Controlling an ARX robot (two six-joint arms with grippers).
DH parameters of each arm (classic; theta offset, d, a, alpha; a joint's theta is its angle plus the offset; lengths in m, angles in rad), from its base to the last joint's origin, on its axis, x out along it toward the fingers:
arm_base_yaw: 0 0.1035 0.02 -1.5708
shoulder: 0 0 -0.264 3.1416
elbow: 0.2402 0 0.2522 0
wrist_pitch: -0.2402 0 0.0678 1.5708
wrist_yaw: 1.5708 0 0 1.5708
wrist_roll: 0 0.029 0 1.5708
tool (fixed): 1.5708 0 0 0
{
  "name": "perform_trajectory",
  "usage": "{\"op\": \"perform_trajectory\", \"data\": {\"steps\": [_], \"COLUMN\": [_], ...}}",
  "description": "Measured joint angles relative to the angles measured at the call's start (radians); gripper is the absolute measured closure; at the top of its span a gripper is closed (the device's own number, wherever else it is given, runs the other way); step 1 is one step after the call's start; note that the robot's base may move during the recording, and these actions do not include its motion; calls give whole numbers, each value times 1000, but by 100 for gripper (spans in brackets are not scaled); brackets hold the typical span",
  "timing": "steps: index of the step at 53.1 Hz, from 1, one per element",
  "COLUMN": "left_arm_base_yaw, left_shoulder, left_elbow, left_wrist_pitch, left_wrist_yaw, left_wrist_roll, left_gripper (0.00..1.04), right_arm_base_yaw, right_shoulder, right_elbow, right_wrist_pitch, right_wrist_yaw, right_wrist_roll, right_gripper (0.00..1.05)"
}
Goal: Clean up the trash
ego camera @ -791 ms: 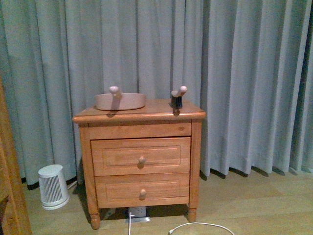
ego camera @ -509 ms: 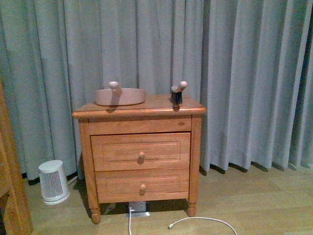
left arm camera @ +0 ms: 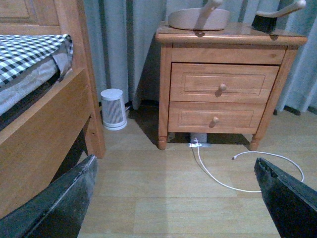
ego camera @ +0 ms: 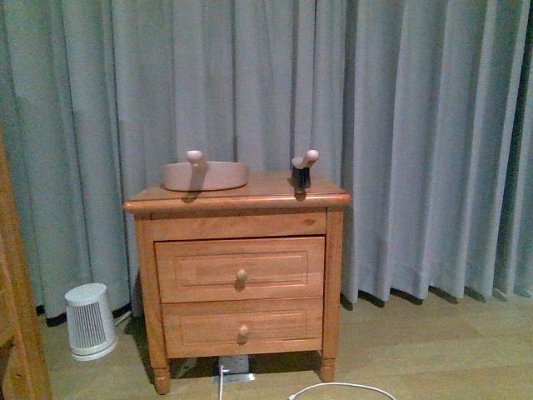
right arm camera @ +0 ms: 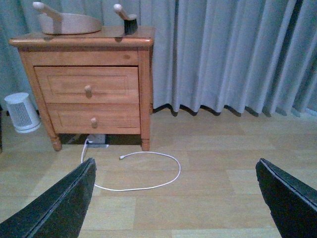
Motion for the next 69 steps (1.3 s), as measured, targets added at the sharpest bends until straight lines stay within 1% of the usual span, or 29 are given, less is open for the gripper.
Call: {"op": "perform_trajectory", "data": {"steps": [69], "left_arm_base_yaw": [0], "left_shoulder": [0], "left_elbow": [0], "left_wrist_pitch": [0], "left_wrist_yaw": [0], "left_wrist_roll": [0], "left_gripper": [8], "right_arm_base_yaw": [0], "right_shoulder": [0], "right_elbow": [0], "right_wrist_pitch": [0], "right_wrist_yaw": [0], "right_wrist_roll": [0], "right_gripper": [7]}}
